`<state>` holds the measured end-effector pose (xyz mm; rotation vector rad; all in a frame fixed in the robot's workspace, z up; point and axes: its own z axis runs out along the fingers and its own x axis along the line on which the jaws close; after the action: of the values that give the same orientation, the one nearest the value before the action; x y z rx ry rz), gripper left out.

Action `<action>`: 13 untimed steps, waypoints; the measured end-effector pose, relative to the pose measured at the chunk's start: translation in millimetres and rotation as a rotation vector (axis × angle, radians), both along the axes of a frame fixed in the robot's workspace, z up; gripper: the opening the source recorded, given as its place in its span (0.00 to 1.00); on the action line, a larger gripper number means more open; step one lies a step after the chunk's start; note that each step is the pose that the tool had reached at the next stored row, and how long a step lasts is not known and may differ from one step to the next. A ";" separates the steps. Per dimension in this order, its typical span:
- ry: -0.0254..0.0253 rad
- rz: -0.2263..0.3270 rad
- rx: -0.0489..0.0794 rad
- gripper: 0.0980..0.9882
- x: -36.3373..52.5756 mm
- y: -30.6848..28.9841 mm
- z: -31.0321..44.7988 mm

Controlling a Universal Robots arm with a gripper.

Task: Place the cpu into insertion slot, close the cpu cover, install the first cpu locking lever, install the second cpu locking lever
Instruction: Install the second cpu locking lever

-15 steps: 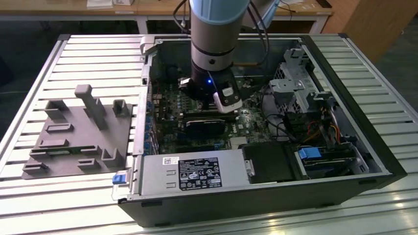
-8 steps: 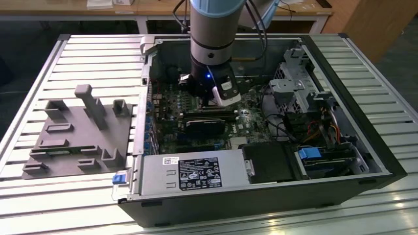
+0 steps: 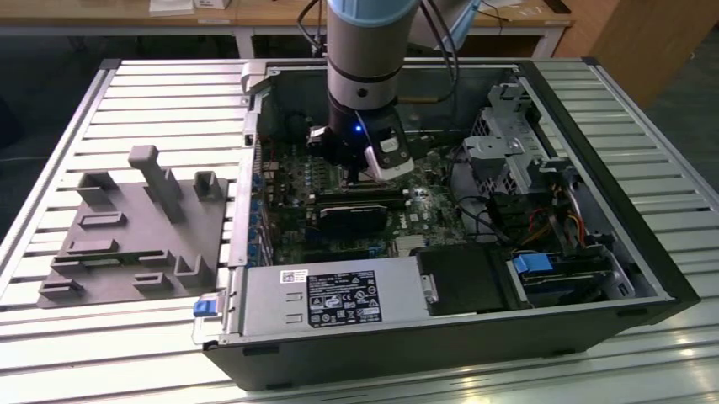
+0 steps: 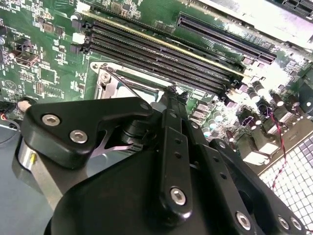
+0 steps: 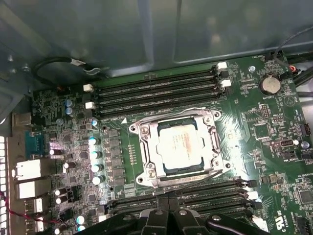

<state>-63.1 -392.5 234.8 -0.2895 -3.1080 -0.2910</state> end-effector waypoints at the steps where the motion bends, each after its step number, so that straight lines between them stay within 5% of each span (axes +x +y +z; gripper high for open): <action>1: 0.0000 0.000 -0.003 0.00 -0.1 1.3 -0.1; 6: -0.0005 0.000 -0.015 0.00 -0.8 7.4 -0.6; 13: -0.0013 0.000 -0.019 0.00 -1.1 8.3 1.3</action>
<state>-64.2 -384.2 236.1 -0.2897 -3.1137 -0.2619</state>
